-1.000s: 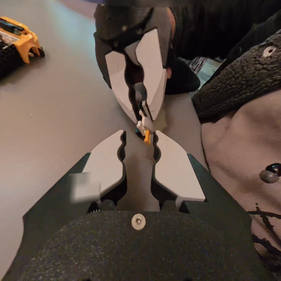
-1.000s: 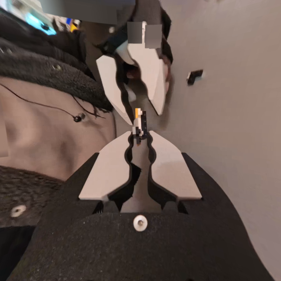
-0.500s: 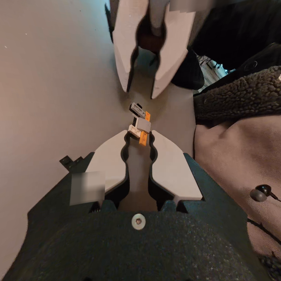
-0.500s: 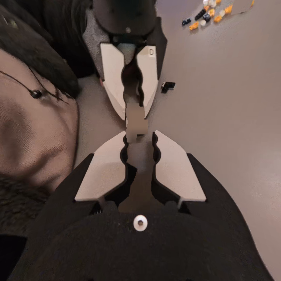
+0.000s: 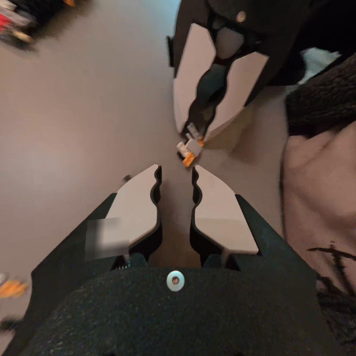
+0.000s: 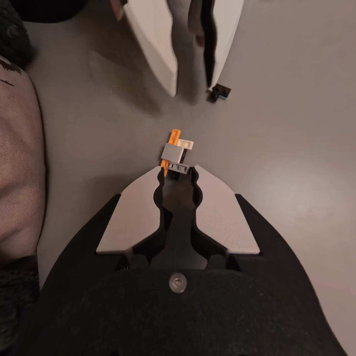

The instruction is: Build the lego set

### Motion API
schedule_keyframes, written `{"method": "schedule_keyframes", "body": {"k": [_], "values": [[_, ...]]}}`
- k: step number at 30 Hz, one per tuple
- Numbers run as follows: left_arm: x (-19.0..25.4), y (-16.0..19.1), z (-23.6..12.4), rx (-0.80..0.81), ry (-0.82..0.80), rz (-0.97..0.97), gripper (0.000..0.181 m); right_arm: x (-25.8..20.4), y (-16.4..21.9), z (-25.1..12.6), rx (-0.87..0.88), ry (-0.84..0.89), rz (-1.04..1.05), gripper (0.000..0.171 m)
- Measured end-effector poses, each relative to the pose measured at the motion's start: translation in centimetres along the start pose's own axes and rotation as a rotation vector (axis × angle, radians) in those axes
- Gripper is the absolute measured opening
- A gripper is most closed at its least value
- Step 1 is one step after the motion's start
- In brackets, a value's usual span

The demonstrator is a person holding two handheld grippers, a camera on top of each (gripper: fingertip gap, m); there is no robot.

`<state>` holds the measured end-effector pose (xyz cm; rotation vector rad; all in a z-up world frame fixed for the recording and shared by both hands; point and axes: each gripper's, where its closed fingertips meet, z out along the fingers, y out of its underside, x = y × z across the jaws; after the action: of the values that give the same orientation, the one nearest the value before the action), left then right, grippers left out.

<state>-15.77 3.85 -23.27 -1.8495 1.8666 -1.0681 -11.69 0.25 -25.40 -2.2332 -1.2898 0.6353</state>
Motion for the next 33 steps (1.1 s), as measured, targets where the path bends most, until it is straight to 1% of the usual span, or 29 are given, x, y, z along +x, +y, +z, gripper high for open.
{"method": "schedule_keyframes", "body": {"k": [2, 3, 6, 12, 14, 15, 17, 18, 20, 22, 24, 25, 26, 28, 29, 31, 32, 33], "values": [[-2.4, 0.9, -1.3, -0.023, -0.121, 0.017, 0.028, 0.6, -0.1, -0.2, 0.002, 0.016, 0.003, 0.032], [-3.1, 1.4, -1.6, -0.031, -0.147, 0.004, 0.028, 0.9, -0.3, -0.4, 0.011, 0.035, 0.000, 0.035], [-3.7, 1.9, -1.6, -0.018, -0.159, -0.035, 0.028, 1.5, -1.0, -1.3, 0.075, 0.069, 0.003, 0.036], [-3.7, 2.1, 0.5, -0.084, -0.201, -0.017, 0.027, 2.9, -1.5, -2.8, 0.209, 0.127, 0.065, 0.035], [-4.1, 2.1, 0.6, -0.107, -0.251, 0.011, 0.019, 3.2, -1.6, -3.1, 0.234, 0.135, 0.076, 0.035], [-4.3, 2.1, 0.5, -0.119, -0.272, 0.031, 0.012, 3.3, -1.6, -3.2, 0.243, 0.139, 0.074, 0.035], [-3.9, 1.8, 0.8, -0.099, -0.247, 0.031, 0.011, 3.4, -1.9, -3.5, 0.274, 0.148, 0.053, 0.033], [-3.3, 1.3, 1.0, -0.058, -0.193, -0.002, 0.011, 3.3, -2.2, -3.6, 0.298, 0.147, 0.034, 0.033], [-1.5, -0.3, 1.1, 0.078, -0.003, -0.094, 0.010, 3.2, -2.8, -3.9, 0.359, 0.153, -0.027, 0.033], [1.2, -3.1, -0.2, 0.272, 0.281, -0.200, 0.010, 2.5, -3.4, -4.2, 0.437, 0.115, -0.083, 0.031], [3.4, -5.9, -2.7, 0.465, 0.593, -0.323, 0.010, 1.3, -4.6, -5.1, 0.549, 0.033, -0.091, 0.027], [4.1, -6.8, -3.8, 0.536, 0.726, -0.376, 0.010, 0.7, -5.3, -5.8, 0.610, -0.010, -0.087, 0.025], [4.4, -7.4, -4.5, 0.591, 0.823, -0.421, 0.010, 0.2, -6.0, -6.4, 0.663, -0.051, -0.079, 0.024], [4.9, -8.1, -5.1, 0.648, 0.960, -0.492, 0.009, -0.6, -7.1, -7.3, 0.735, -0.129, -0.051, 0.023], [5.1, -8.3, -4.9, 0.656, 0.994, -0.515, 0.010, -1.0, -7.6, -7.7, 0.770, -0.167, -0.035, 0.023], [5.8, -8.5, -4.3, 0.643, 1.027, -0.522, 0.009, -1.7, -8.4, -8.7, 0.838, -0.227, -0.014, 0.023], [6.2, -8.6, -4.2, 0.637, 1.038, -0.517, 0.010, -1.9, -8.6, -8.9, 0.847, -0.244, -0.007, 0.022], [6.6, -8.7, -4.1, 0.634, 1.050, -0.514, 0.010, -2.1, -8.6, -8.9, 0.844, -0.254, -0.010, 0.018]]}}
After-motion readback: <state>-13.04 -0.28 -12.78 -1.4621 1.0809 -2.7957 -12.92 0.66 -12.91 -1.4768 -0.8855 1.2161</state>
